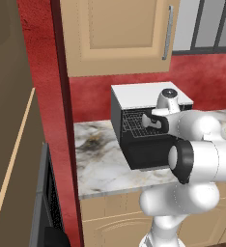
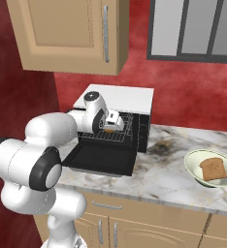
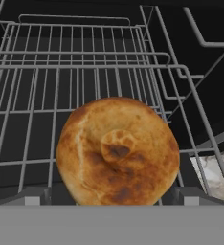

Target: Pick up the heated bread from the toaster oven and place it in the bowl. Then move the bread bowl to the dining counter.

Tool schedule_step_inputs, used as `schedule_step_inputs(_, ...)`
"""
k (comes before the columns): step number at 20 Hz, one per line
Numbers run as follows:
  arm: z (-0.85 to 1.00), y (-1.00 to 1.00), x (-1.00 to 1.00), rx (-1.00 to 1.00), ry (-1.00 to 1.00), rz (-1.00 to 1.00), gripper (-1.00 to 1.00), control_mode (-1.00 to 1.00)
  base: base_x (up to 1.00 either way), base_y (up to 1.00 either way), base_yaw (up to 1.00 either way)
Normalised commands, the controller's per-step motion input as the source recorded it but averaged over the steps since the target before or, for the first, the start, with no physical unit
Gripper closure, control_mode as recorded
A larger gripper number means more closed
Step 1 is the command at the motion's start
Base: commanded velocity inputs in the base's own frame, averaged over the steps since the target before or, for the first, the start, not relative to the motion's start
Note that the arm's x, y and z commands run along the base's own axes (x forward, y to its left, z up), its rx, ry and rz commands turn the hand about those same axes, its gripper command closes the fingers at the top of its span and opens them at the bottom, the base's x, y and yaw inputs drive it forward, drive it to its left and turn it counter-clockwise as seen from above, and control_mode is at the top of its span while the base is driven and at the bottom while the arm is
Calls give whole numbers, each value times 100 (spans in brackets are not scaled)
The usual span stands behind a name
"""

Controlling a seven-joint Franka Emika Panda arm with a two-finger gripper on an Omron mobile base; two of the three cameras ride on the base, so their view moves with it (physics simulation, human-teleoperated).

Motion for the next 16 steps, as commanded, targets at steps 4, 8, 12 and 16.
schedule_step_inputs(4, -2, 0, 0, 0, 0, 0, -100, -100, 0, 0, 0)
schedule_step_inputs(8, -4, -5, 0, 0, 0, 0, -100, -100, 0, 0, 0)
schedule_step_inputs(12, -3, 0, 0, 0, 0, 0, -100, -100, 0, 0, 0)
schedule_step_inputs(16, -7, 0, 0, 0, 0, 0, -100, -100, 0, 0, 0)
